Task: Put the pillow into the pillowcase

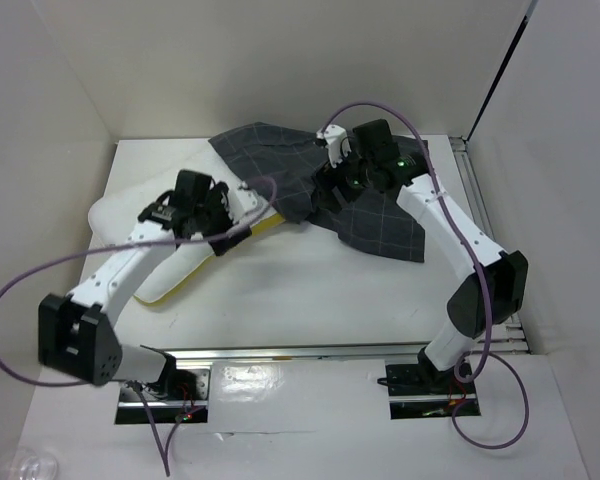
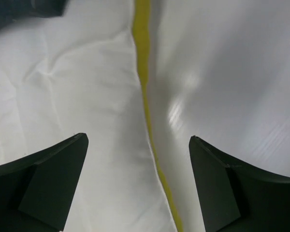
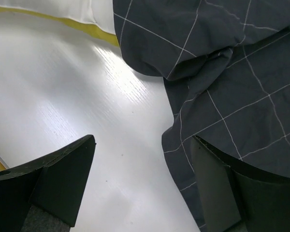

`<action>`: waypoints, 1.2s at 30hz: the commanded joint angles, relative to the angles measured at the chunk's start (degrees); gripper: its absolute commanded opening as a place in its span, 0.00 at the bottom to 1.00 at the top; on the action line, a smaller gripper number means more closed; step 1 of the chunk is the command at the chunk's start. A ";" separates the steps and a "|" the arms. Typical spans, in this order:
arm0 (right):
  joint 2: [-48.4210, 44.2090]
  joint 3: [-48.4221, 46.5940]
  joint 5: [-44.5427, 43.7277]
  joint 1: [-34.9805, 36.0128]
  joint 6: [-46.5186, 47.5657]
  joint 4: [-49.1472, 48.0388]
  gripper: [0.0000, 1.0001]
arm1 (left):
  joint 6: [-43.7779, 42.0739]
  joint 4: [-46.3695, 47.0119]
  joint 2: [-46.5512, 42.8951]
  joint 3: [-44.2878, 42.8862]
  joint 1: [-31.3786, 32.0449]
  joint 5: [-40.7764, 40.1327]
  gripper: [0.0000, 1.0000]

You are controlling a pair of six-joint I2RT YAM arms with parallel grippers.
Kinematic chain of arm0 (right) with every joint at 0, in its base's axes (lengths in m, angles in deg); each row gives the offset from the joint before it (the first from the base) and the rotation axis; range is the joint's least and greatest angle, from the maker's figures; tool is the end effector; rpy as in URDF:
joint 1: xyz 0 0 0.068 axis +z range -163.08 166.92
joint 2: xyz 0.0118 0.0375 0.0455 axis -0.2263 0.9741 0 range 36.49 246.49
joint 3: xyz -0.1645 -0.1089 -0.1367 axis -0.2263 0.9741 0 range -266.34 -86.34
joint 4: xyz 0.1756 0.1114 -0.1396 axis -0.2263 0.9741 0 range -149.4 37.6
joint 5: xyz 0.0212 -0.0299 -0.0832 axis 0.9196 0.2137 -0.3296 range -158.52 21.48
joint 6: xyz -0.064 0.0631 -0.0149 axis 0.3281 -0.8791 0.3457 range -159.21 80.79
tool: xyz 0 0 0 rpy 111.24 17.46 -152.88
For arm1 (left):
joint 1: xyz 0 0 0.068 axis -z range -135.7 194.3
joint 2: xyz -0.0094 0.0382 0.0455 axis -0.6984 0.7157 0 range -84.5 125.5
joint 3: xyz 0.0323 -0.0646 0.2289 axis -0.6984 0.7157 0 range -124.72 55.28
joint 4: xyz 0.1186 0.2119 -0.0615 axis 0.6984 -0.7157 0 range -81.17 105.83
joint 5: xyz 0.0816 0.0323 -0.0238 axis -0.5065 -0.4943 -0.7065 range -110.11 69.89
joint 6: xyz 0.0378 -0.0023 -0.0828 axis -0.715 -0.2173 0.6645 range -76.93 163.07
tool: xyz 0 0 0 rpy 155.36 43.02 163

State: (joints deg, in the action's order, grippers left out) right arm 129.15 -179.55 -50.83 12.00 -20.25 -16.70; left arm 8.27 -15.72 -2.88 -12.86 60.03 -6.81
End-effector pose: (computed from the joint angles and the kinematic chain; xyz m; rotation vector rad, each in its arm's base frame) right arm 0.3300 0.1817 0.3036 -1.0064 2.0659 0.4107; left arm 0.3181 -0.1090 0.2365 1.0961 2.0591 -0.1080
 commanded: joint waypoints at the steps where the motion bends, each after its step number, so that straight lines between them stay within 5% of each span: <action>1: 2.08 -2.06 1.03 -0.74 -0.42 0.19 0.87 | -12.99 5.17 -8.30 11.25 1.67 -5.02 1.00; 9: 5.68 -4.53 0.42 -0.74 -1.56 0.19 0.87 | -10.99 10.90 -10.18 19.01 4.31 -9.26 1.00; 19: 7.97 -6.89 -1.43 0.32 -2.09 0.19 0.87 | -4.30 19.85 5.55 16.03 4.84 -13.11 1.00; 24: 7.97 -7.51 -2.49 1.02 -2.09 0.19 0.87 | -4.83 26.70 10.04 16.01 4.84 -15.85 0.92; 28: 8.50 -7.51 -3.02 2.08 -2.09 0.19 0.87 | -4.14 28.65 12.76 13.66 4.84 -17.43 0.64; 32: 8.50 -6.99 -3.54 2.08 -2.09 0.19 0.87 | -3.43 27.16 14.70 11.98 4.84 -18.84 0.00; 36: 8.50 -6.99 -3.54 2.60 -2.09 0.19 0.87 | -2.38 22.60 14.70 6.90 4.23 -14.64 0.00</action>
State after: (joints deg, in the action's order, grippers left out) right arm 137.29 -184.31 -53.69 13.82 -21.80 -16.42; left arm 4.35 8.36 11.13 -1.14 64.64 -25.56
